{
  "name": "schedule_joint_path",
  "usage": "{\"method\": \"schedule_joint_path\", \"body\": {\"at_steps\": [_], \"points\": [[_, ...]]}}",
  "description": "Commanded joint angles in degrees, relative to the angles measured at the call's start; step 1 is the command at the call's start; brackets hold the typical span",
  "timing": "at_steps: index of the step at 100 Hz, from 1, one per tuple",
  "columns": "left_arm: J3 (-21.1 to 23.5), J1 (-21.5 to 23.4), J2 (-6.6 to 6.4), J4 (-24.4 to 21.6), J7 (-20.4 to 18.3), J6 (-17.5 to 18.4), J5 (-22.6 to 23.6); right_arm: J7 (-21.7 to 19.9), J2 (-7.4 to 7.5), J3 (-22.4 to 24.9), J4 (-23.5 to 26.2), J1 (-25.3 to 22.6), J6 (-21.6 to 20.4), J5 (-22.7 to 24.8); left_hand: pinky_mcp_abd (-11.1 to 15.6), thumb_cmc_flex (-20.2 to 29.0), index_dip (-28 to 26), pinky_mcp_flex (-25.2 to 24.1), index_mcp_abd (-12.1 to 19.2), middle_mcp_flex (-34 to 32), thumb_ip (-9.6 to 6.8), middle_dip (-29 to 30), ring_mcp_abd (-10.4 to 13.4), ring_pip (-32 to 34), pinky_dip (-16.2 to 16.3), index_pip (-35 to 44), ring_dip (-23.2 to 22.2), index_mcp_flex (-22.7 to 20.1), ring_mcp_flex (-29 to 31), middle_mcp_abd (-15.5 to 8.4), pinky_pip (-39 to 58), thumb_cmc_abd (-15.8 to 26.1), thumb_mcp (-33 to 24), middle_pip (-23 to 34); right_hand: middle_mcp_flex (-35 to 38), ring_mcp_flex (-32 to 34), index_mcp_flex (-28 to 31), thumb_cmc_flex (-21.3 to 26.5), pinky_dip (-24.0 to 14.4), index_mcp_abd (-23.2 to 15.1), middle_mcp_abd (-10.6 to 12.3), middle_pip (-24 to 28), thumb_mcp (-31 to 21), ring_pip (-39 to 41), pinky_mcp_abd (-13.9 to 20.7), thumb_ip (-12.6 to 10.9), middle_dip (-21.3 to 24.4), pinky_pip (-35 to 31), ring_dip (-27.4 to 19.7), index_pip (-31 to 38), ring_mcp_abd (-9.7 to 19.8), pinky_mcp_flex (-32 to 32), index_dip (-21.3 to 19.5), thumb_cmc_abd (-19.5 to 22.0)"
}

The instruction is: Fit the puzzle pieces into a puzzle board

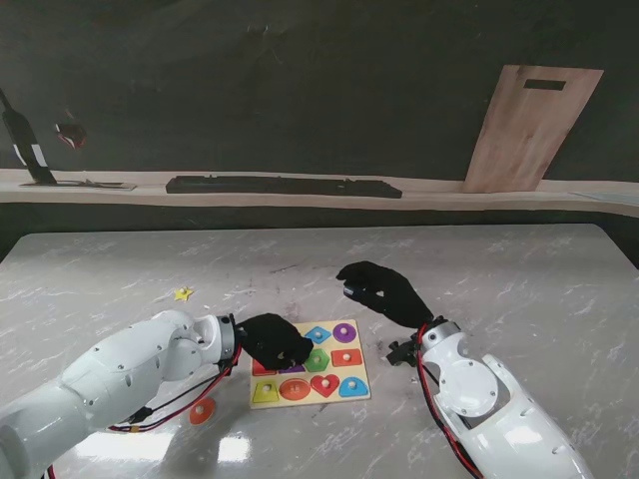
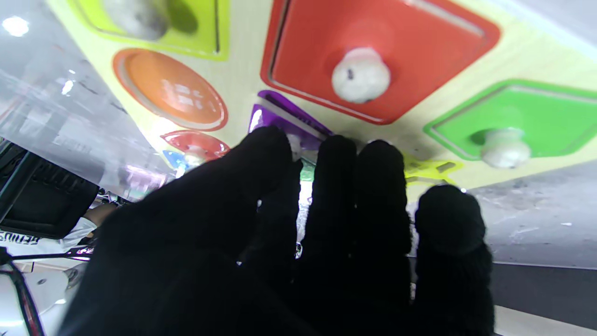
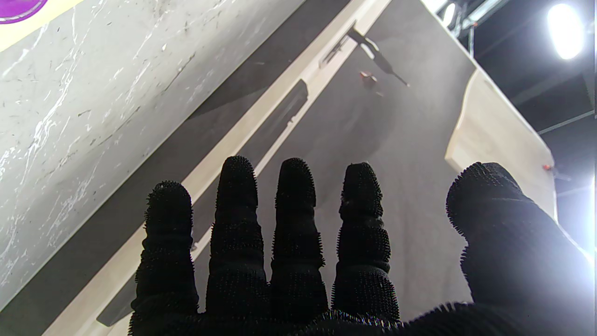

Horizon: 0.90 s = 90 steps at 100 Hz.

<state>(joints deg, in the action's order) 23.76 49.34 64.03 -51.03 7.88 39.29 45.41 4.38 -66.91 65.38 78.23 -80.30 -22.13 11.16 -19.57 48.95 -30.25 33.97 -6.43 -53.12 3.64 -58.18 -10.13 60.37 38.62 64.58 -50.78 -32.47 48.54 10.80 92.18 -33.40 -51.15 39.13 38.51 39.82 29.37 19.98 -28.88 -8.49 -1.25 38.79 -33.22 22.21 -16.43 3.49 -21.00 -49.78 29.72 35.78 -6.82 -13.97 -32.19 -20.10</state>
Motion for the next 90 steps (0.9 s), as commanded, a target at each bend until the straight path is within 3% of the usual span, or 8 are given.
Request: {"method": "schedule_joint_path", "body": {"at_steps": [1, 32, 90], "points": [[-0.3, -0.2, -0.39, 0.3, -0.3, -0.2, 0.5, 0.0, -0.23, -0.1, 0.2, -0.3, 0.0, 0.1, 6.7, 1.9, -1.6, -0.3, 1.5, 1.6, -0.27, 1.0, 3.4, -0.2, 0.1, 2.2, -1.1, 1.5, -1.3, 0.2, 0.5, 0.7, 0.7, -2.1, 1.1, 1.0, 0.6, 0.4, -0.5, -1.8, 0.0, 0.1, 0.8, 0.7, -0.5, -1.4, -0.3, -0.8, 0.5, -1.2, -0.2, 0.5, -0.5, 1.0], [-0.5, -0.5, -0.82, -0.3, -0.9, -0.2, 1.2, 0.0, -0.23, -0.1, 0.2, -0.3, -0.1, 0.2, 6.7, 2.1, -2.3, -1.0, 2.4, 2.4, -0.15, 0.3, 3.5, -0.5, 0.3, 1.9, -1.4, 2.0, -1.9, -0.1, -0.2, 1.3, 1.5, -2.1, 1.2, 1.0, 0.6, 0.4, -0.5, -1.9, 0.0, 0.1, 0.7, 0.8, -0.5, -1.4, -0.3, -0.9, 0.5, -1.2, -0.2, 0.5, -0.5, 1.0], [-3.0, -2.3, 0.26, 1.8, -1.8, 0.7, -1.1, 0.1, -0.24, 0.1, 0.4, -0.4, 0.0, 0.1, 5.9, 3.1, -0.2, 0.0, 1.4, 0.9, 1.25, 0.8, 3.1, 0.4, 0.8, 0.9, -1.0, 0.7, -0.8, 0.7, 0.4, 1.1, 3.6, -2.0, 1.2, 1.0, 0.7, 0.4, -0.5, -1.9, 0.0, 0.1, 0.7, 0.8, -0.6, -1.4, -0.3, -0.9, 0.5, -1.2, -0.2, 0.5, -0.5, 1.0]]}}
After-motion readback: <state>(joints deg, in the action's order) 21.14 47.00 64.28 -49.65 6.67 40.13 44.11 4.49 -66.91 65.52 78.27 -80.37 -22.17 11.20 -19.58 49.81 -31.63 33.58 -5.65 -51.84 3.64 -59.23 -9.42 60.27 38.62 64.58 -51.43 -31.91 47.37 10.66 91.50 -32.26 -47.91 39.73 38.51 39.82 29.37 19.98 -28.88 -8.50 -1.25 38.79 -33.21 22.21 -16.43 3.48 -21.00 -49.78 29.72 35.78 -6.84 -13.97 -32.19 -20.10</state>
